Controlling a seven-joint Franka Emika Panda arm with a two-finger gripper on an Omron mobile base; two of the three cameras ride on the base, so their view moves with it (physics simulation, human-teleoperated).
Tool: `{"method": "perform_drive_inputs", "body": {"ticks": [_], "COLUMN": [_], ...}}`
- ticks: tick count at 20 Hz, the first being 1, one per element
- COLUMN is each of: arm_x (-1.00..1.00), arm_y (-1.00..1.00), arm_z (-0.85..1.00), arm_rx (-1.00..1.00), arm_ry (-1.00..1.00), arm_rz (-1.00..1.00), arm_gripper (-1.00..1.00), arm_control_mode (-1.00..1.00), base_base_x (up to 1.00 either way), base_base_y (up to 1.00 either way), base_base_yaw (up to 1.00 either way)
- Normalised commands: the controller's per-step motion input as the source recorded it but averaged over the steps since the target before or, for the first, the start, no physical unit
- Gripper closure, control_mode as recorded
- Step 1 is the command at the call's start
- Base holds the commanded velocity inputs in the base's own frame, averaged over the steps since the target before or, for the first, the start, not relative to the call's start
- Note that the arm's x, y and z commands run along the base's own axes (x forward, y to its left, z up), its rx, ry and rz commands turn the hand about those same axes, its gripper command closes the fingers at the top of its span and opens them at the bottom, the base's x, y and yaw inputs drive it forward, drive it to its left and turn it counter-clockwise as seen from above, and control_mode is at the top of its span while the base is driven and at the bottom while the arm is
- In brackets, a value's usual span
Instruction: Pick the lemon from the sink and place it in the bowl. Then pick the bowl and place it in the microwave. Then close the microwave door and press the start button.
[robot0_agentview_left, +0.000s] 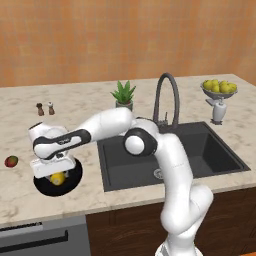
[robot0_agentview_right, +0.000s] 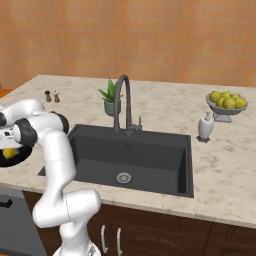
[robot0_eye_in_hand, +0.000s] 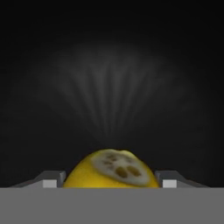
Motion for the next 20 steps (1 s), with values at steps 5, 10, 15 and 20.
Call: {"method": "perform_drive_inputs", "body": {"ticks": [5,10,15,20], "arm_x": [-0.06,-0.18,-0.14,-0.23], "arm_y": [-0.4,-0.5,-0.09,-0.26], "arm_z": [-0.09,0.04,0.37,0.6], "arm_rx": [0.11,0.15,0.11,0.07], "arm_ry": [-0.2,-0.17,-0.13,-0.1], "arm_rz": [0.0,0.0,0.0,0.0], "arm_gripper": [-1.0,-1.0,-1.0,-1.0], "arm_control_mode": [-1.0,-1.0,-1.0,-1.0], "base_base_x": [0.0,0.0,0.0,0.0], "base_base_y": [0.0,0.0,0.0,0.0], "base_base_yaw": [0.0,0.0,0.0,0.0]}}
